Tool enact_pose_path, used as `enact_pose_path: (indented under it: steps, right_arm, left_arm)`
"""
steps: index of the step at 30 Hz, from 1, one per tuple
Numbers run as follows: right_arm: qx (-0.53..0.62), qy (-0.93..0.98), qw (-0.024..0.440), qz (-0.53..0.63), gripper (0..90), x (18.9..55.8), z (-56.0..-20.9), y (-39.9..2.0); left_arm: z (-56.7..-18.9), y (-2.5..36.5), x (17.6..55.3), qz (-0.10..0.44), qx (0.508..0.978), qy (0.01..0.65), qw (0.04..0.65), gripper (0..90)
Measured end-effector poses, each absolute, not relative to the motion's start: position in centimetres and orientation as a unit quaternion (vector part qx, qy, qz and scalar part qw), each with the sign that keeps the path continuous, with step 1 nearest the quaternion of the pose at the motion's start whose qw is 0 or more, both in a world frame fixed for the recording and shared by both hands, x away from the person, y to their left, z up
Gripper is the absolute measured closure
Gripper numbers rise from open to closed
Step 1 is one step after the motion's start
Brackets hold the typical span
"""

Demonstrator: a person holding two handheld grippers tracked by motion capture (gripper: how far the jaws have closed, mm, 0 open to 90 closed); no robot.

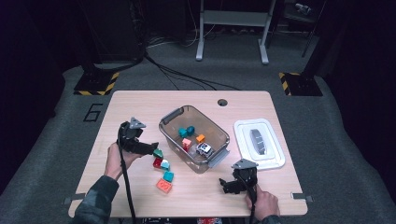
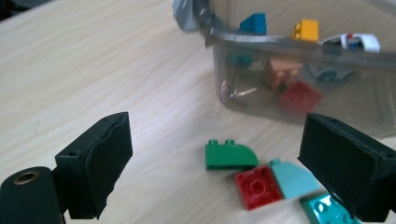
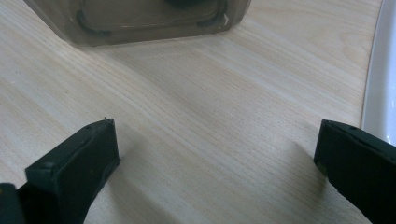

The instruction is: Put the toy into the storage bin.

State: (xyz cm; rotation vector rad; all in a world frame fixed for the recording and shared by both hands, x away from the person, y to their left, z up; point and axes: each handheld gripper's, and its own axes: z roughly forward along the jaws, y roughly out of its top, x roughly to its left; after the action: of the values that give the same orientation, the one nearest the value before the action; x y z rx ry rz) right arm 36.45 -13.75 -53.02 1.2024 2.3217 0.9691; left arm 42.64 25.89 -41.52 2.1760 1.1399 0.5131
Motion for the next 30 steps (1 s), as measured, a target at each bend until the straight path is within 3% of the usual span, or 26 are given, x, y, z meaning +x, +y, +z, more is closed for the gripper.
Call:
enact_pose_path:
  steps: [14,30]
  right_arm:
    - [0.424,0.820,0.175,0.342,0.0,36.4,-53.0,-13.8]
    - [0.424,0.820,0.175,0.342,0.0,36.4,-53.0,-13.8]
  left_arm:
    - [-48.1,25.8,42.6,0.161,0.824,0.470,0.272,11.8]
    - [-49.5,27.3,42.1,0.160,0.829,0.480,0.238,15.1]
